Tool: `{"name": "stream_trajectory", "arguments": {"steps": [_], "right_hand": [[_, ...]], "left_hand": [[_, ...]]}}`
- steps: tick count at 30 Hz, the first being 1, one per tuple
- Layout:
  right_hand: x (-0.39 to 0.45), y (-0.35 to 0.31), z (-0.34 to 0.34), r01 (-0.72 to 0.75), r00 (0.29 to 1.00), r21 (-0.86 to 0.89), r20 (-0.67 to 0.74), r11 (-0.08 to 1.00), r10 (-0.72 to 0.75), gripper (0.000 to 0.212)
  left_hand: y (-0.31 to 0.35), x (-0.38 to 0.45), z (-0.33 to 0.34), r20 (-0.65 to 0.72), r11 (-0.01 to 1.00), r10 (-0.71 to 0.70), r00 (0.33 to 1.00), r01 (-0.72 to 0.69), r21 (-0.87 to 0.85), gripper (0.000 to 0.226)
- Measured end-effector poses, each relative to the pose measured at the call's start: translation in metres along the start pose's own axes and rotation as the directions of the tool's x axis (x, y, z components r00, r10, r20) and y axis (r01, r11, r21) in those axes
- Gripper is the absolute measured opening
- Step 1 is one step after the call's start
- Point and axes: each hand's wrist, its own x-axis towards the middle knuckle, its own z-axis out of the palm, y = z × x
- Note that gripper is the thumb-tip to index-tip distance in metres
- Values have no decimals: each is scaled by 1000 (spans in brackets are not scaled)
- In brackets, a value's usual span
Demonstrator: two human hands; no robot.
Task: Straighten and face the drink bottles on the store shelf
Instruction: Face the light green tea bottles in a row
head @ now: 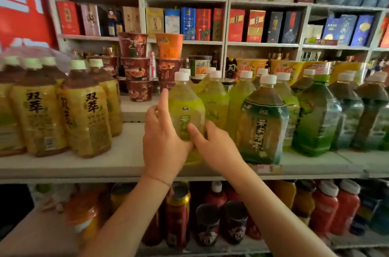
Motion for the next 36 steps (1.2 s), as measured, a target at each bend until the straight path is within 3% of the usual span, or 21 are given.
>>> {"name": "stream_trajectory", "arguments": {"steps": [3, 6, 12, 14, 19, 23, 25, 27, 29, 32, 36], "right_hand": [[3, -1, 7, 91, 992, 24, 84, 996, -93, 38], [9, -7, 12, 150, 976, 70, 151, 986, -159, 41], [19, -23, 12, 297, 952, -127, -41, 947, -304, 70], [31, -29, 10, 266, 957, -166, -69, 949, -280, 76], [65, -52, 9, 121, 993, -228, 21, 966, -119, 86], [89, -67, 16, 43, 983, -325, -153, 945, -97, 85], [102, -73, 16, 10, 970, -377, -222, 926, -101, 78], [114, -76, 11, 37, 964, -413, -226, 910, -142, 51], [127, -76, 4, 53, 966, -315, -226, 948, -129, 31], [143, -80, -3, -2, 969, -306, -234, 952, -73, 37], [158, -81, 1, 30, 968, -149, -244, 988, -66, 31]], "left_hand": [[0, -5, 2, -66, 988, -33, 997, 43, 149, 98], [-18, 1, -9, -40, 972, -165, 985, 169, 163, 119], [-47, 19, -29, 80, 933, -354, 932, 346, 103, 141], [-51, 21, -32, 125, 926, -372, 920, 359, 115, 140], [-57, 29, -35, 238, 920, -391, 889, 378, 99, 141], [-67, 35, -41, 291, 916, -386, 875, 402, 5, 141], [-70, 36, -44, 303, 913, -376, 876, 407, -43, 139], [-72, 37, -46, 328, 903, -371, 869, 419, -89, 137], [-74, 37, -47, 355, 894, -366, 860, 430, -122, 137], [-75, 36, -48, 362, 886, -360, 860, 437, -157, 137], [-71, 34, -46, 321, 903, -358, 877, 412, -118, 139]]}}
